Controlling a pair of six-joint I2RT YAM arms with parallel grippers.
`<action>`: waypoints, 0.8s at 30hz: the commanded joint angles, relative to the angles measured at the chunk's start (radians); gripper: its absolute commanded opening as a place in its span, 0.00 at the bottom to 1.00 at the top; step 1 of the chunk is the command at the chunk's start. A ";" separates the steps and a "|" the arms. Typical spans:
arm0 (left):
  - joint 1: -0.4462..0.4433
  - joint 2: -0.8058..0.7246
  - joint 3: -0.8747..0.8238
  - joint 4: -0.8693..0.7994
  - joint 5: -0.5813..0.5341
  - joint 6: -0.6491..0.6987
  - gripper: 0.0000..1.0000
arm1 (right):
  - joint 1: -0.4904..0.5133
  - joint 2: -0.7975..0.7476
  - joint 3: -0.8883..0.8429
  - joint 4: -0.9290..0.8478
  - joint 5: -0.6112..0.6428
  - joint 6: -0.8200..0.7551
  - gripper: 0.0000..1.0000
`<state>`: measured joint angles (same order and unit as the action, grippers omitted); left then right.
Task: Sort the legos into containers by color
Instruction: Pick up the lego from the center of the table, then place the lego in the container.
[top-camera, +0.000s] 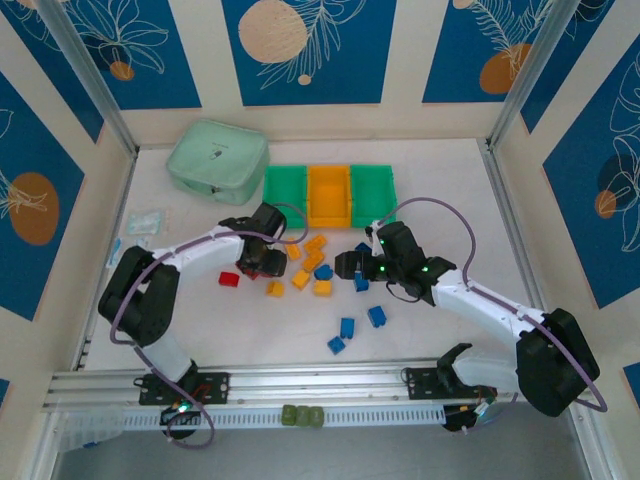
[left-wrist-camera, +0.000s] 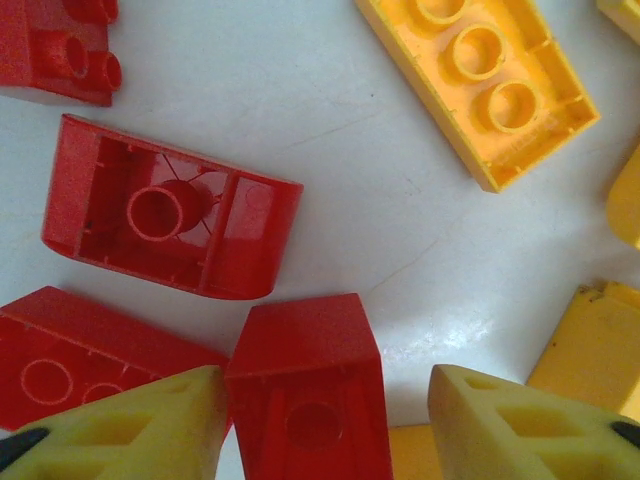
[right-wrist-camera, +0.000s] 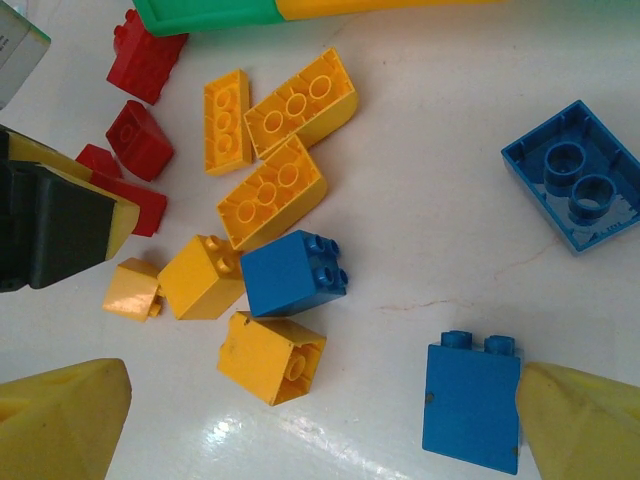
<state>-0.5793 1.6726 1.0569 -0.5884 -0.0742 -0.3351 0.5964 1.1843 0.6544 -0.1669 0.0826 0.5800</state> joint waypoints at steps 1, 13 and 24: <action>-0.008 0.008 0.018 -0.016 -0.016 0.011 0.51 | 0.006 0.014 0.022 0.014 0.014 -0.012 0.99; -0.008 -0.041 0.015 -0.049 -0.039 0.013 0.32 | -0.008 -0.002 0.038 -0.004 0.019 -0.019 0.99; -0.004 -0.103 0.165 -0.001 -0.144 0.034 0.30 | -0.097 -0.049 0.050 0.023 -0.031 0.004 0.99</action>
<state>-0.5793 1.5768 1.1503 -0.6235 -0.1528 -0.3294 0.5121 1.1511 0.6685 -0.1623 0.0772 0.5812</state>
